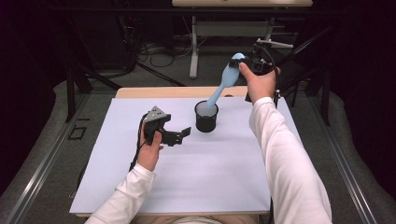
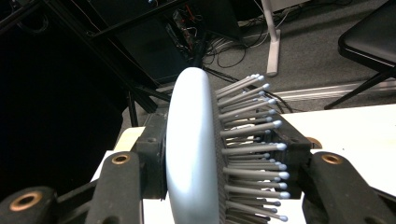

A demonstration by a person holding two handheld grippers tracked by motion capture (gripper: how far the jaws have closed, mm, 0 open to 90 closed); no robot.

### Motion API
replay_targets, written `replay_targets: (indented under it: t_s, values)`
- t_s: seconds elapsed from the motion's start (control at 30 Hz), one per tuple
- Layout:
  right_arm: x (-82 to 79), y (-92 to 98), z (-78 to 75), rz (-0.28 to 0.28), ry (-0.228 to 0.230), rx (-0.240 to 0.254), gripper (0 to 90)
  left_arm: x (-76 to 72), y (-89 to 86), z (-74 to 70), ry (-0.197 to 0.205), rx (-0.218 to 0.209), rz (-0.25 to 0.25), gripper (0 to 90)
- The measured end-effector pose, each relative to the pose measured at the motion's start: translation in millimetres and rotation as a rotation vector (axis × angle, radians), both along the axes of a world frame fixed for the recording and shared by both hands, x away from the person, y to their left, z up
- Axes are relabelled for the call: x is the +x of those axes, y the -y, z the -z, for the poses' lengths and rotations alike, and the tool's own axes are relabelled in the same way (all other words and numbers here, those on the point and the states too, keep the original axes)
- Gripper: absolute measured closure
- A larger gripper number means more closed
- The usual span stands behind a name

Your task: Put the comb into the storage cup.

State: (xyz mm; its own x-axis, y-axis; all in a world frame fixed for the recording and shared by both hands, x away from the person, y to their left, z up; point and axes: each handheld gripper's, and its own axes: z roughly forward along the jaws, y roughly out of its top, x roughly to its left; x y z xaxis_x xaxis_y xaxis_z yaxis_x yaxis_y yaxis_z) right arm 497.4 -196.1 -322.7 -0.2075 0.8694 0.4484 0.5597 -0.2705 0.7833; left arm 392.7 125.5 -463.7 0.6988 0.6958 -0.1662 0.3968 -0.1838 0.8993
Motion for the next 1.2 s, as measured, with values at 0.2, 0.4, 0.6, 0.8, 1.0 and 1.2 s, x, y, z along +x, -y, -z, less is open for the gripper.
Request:
replay_targets:
  t_s: [0.2,0.4,0.6,0.8,1.0,1.2]
  values:
    - [1.3,-5.4,4.0,-0.005,-0.004,-0.026,48.5,0.3,-0.7,0.0,-0.002,-0.002,0.0,0.5]
    - [3.1,-12.0,8.6,-0.016,-0.005,-0.038,48.4,0.3,-0.9,-0.2,-0.002,-0.003,0.001,0.5]
    - [5.5,-19.2,14.4,-0.021,-0.01,-0.056,48.4,0.3,-1.1,-0.4,-0.002,-0.006,0.001,0.5]
    - [6.9,-27.1,18.7,-0.032,-0.013,-0.072,48.4,0.5,-1.4,-0.3,-0.003,-0.006,-0.002,0.5]
    - [6.8,-35.0,20.7,-0.041,-0.006,-0.097,48.4,0.6,-1.7,-0.5,-0.001,-0.005,-0.001,0.5]
    - [6.6,-42.6,24.9,-0.057,-0.004,-0.112,48.4,0.5,-2.4,-0.9,-0.003,-0.012,-0.001,0.5]
